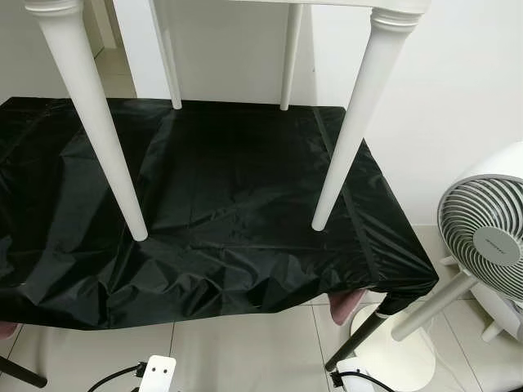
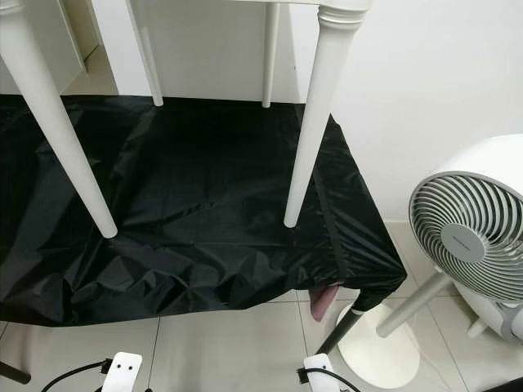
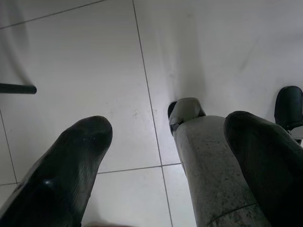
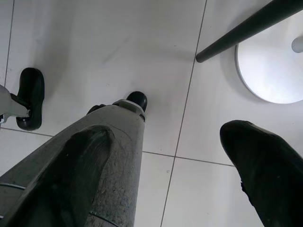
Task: Building children table
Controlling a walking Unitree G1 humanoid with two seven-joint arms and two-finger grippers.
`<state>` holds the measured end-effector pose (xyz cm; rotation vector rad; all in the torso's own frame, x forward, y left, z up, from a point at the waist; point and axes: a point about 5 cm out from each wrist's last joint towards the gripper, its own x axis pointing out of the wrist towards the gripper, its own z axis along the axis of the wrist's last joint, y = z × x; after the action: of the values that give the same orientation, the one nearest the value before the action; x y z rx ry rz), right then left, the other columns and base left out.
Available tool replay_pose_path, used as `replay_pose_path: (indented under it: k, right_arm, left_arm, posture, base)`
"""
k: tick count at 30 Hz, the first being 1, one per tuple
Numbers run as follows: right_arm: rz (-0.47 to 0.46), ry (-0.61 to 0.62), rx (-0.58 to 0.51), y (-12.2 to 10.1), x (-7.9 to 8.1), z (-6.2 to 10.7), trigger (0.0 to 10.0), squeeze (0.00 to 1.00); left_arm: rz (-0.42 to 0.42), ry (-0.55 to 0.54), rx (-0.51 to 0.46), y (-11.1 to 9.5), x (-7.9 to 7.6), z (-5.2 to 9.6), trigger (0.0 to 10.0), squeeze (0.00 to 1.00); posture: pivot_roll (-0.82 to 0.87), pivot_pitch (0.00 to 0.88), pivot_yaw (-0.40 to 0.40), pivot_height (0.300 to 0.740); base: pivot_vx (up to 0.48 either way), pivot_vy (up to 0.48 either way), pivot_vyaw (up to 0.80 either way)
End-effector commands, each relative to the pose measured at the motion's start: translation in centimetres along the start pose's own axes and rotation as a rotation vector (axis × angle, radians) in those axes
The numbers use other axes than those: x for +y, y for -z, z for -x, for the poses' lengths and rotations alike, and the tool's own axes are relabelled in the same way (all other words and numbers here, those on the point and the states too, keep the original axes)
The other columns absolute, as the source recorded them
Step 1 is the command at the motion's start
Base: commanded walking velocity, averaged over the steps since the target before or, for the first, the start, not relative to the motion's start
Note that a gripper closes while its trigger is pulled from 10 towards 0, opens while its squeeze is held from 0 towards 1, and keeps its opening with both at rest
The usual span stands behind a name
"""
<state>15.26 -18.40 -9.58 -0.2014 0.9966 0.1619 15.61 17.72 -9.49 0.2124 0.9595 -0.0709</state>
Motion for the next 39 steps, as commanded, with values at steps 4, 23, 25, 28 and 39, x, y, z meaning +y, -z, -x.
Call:
replay_pose_path:
  k: [4, 23, 25, 28, 39]
  right_arm:
    - [0.014, 0.008, 0.055, 1.9, -0.7, 0.5, 10.0, 0.0]
    - [0.014, 0.003, 0.084, 2.9, -0.5, 0.8, 10.0, 0.0]
    - [0.012, 0.003, 0.086, 3.0, -0.4, 0.8, 10.0, 0.0]
    - [0.01, 0.002, 0.092, 3.2, -0.4, 0.9, 10.0, 0.0]
    - [0.001, 0.01, 0.112, 3.8, -0.8, 1.1, 10.0, 0.0]
  left_arm:
    - [-0.028, 0.047, 0.052, 1.6, -0.3, 0.4, 10.0, 0.0]
    - [-0.014, 0.05, 0.088, 2.5, 0.0, 0.6, 10.0, 0.0]
    - [-0.016, 0.049, 0.092, 2.7, 0.2, 0.7, 10.0, 0.0]
    - [0.002, 0.05, 0.101, 2.9, 0.2, 0.7, 10.0, 0.0]
    - [0.007, 0.054, 0.109, 2.5, -0.3, 0.6, 10.0, 0.0]
  posture:
    - [0.1, 0.0, -0.024, 0.74]
    - [0.1, 0.0, -0.025, 0.74]
    - [0.11, 0.0, -0.025, 0.74]
    - [0.11, 0.001, -0.025, 0.74]
    - [0.1, 0.009, -0.022, 0.74]
  base:
    - [0.0, 0.0, 0.0]
    - [0.0, 0.0, 0.0]
    - [0.0, 0.0, 0.0]
    - [0.0, 0.0, 0.0]
    - [0.0, 0.0, 0.0]
